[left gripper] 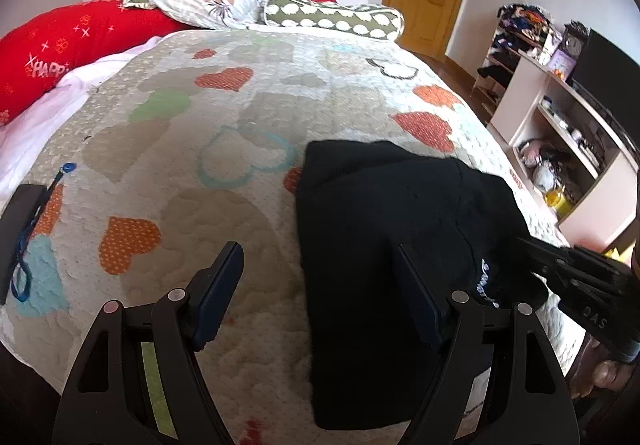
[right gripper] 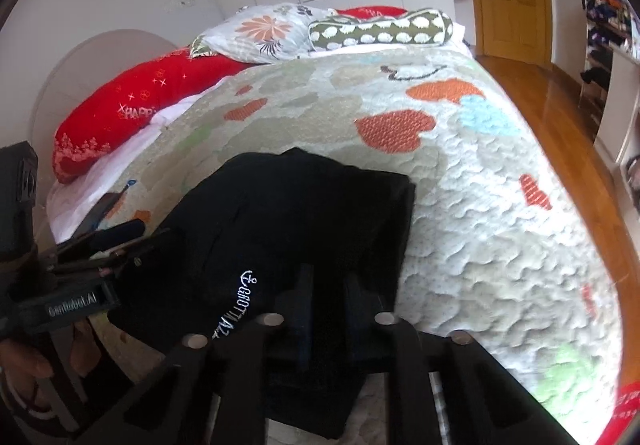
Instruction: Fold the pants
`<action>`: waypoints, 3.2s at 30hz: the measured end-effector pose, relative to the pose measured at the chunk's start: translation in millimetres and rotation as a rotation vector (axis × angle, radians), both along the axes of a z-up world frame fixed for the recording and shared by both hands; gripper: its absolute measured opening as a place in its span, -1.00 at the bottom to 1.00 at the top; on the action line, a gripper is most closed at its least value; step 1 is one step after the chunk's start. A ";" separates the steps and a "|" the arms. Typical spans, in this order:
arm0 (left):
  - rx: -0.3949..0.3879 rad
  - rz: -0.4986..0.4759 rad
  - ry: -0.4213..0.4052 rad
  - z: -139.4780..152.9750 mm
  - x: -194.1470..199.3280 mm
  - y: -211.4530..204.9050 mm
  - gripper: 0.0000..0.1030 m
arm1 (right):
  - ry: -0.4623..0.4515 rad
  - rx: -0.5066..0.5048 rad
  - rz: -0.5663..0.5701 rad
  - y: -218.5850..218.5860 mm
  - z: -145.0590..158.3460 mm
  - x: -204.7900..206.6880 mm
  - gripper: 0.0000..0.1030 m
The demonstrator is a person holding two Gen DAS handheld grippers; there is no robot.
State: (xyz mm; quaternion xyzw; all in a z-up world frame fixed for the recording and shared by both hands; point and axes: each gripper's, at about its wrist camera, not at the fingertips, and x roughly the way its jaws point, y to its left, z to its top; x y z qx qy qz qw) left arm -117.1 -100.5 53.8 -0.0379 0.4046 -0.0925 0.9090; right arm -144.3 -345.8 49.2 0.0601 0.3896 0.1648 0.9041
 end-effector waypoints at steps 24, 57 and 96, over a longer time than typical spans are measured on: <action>-0.047 -0.080 0.043 -14.2 5.7 -14.5 0.51 | 0.024 0.133 -0.057 -38.8 1.1 2.5 -0.77; -0.041 -0.096 0.051 -19.9 5.4 -25.8 0.51 | 0.008 0.101 0.043 -17.6 5.0 -2.3 -0.90; -0.266 -0.195 0.171 -38.1 43.4 8.4 0.94 | 0.069 0.327 0.087 -20.4 -39.3 34.2 0.52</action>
